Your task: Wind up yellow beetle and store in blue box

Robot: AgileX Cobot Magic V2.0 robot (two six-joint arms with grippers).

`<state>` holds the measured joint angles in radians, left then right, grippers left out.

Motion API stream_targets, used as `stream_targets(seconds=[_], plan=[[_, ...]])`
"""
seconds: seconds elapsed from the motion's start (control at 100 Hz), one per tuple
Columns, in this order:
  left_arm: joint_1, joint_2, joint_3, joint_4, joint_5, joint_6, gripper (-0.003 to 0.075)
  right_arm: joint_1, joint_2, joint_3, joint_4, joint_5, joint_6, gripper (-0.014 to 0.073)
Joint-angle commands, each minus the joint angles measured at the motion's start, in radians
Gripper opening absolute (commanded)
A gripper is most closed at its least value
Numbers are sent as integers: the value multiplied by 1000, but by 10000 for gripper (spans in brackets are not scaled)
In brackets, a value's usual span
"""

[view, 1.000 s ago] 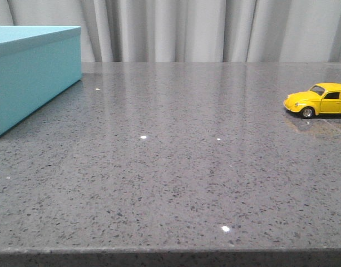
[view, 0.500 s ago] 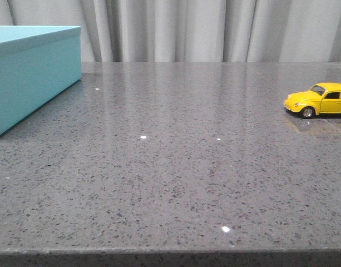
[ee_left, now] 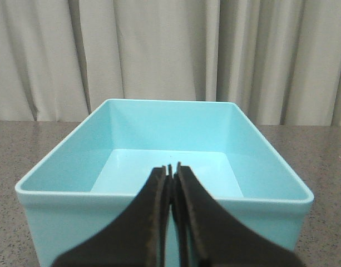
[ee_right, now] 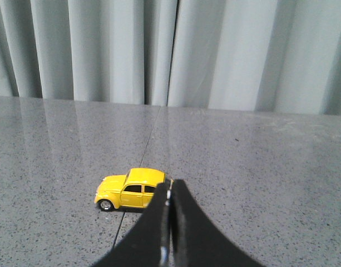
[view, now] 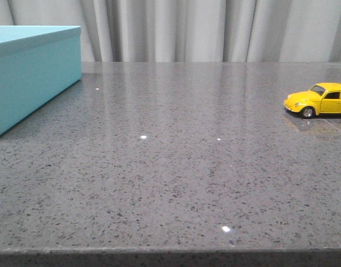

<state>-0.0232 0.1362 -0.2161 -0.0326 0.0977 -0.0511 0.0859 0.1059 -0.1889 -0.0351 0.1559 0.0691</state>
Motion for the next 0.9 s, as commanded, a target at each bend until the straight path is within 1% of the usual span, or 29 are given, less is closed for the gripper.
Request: stream_targets(seconds=[0.0, 0.08, 0.35, 0.52, 0.89], plan=[[-1, 67, -70, -1, -64, -4, -19, -6, 79, -106, 3, -21, 2, -60], [-1, 101, -95, -1, -62, -4, -19, -6, 146, -166, 35, 13, 2, -60], [-1, 160, -145, -4, -64, -4, -19, -6, 385, -357, 35, 127, 2, -60], [-1, 160, -145, -4, -64, -4, -19, -6, 515, -477, 35, 258, 2, -60], [-1, 160, -145, -7, -65, -6, -19, -5, 592, -497, 43, 231, 2, -60]])
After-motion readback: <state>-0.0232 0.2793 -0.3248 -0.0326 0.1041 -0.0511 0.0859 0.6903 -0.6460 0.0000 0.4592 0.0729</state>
